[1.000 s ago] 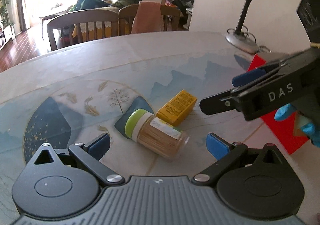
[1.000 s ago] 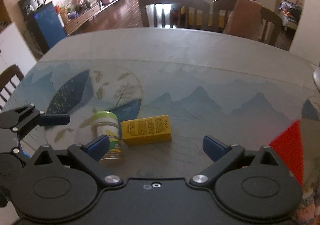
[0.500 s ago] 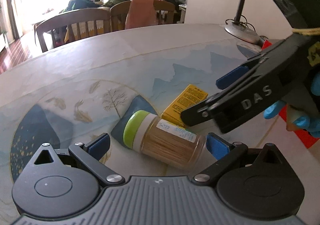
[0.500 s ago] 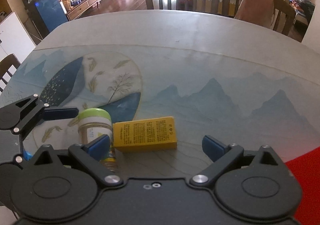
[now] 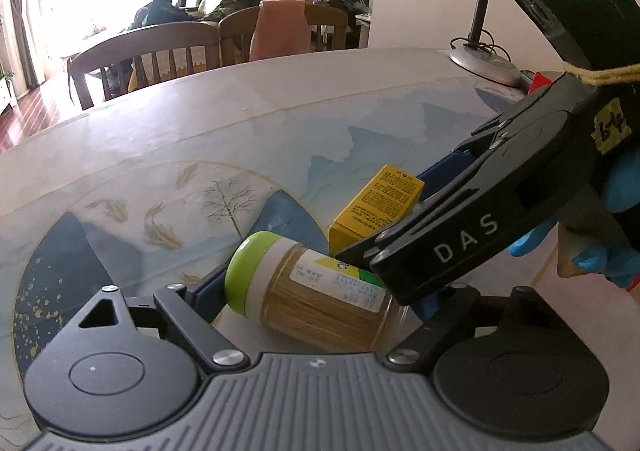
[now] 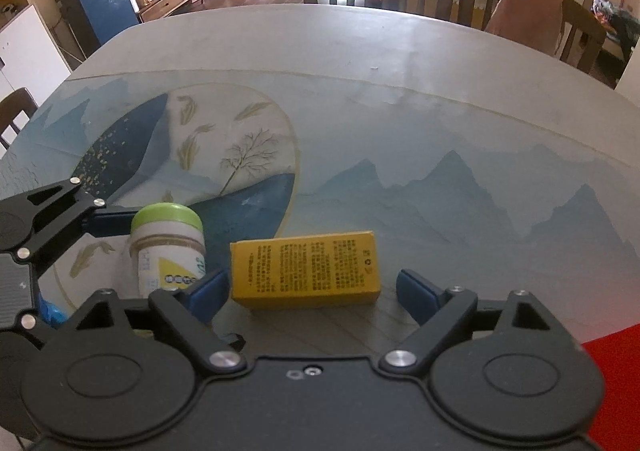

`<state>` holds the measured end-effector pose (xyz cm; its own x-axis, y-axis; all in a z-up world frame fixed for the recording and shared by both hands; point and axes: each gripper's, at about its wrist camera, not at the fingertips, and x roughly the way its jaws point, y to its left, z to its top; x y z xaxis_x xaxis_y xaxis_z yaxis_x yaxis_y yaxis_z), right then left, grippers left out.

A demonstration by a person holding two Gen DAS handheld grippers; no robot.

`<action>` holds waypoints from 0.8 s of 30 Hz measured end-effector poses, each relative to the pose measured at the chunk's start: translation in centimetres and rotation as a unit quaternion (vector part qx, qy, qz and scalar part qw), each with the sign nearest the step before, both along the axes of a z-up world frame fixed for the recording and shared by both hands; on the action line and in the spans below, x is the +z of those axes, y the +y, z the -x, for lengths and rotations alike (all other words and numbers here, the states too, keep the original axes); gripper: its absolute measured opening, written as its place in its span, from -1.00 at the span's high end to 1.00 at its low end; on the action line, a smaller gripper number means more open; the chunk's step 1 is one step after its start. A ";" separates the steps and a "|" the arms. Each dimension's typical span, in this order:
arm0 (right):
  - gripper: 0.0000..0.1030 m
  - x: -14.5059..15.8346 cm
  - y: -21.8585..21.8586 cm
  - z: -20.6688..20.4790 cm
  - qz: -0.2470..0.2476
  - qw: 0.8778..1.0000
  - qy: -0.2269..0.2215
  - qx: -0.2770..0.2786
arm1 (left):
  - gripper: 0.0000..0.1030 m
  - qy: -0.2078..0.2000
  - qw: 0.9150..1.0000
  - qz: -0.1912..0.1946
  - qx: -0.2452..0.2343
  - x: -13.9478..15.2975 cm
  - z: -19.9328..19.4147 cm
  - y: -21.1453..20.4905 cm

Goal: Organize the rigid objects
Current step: 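Grasp the toothpick jar with the left tool while the right tool grasps the yellow box, then lift both held items and carry them over the red box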

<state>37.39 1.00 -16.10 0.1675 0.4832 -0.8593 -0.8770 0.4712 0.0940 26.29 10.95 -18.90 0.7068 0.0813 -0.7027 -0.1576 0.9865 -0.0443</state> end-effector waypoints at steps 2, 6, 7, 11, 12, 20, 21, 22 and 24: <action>-0.53 0.1 0.0 0.1 -0.002 1.000 -0.006 0.000 | -0.76 0.000 1.000 0.000 0.003 0.0 0.1 -0.1; -0.35 0.4 -0.1 0.2 -0.006 1.000 -0.011 -0.002 | -0.76 0.004 1.000 -0.001 0.015 0.1 0.2 -0.2; -0.34 0.5 -0.2 0.2 -0.007 1.000 -0.011 -0.005 | -0.76 0.006 1.000 -0.002 0.019 0.1 0.1 -0.3; -0.33 1.3 -0.9 0.4 -0.015 1.000 -0.010 -0.017 | -0.76 0.016 0.999 -0.002 0.032 0.4 0.3 -0.4; -0.33 1.6 -1.1 0.5 -0.016 1.000 -0.011 -0.019 | -0.76 0.017 0.999 0.001 0.035 0.5 0.5 -0.4; -0.33 4.4 -3.7 1.9 -0.028 0.999 -0.009 -0.039 | -0.76 0.004 0.998 0.028 0.051 3.1 2.3 -0.8; -0.33 4.9 -4.1 2.1 -0.031 0.999 -0.009 -0.041 | -0.76 0.001 0.998 0.028 0.052 3.5 2.7 -1.0; -0.33 5.4 -4.5 2.4 -0.033 0.999 -0.009 -0.042 | -0.76 -0.002 0.998 0.028 0.052 4.0 2.9 -1.2; -0.33 6.4 -5.4 3.2 -0.039 0.998 -0.013 -0.045 | -0.76 -0.007 0.998 0.027 0.052 5.0 3.6 -1.7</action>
<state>34.22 -4.40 -9.68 0.2359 0.5304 -0.8143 -0.8337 0.5410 0.1108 22.71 9.24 -13.91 0.7065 0.1165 -0.6980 -0.2579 0.9609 -0.1007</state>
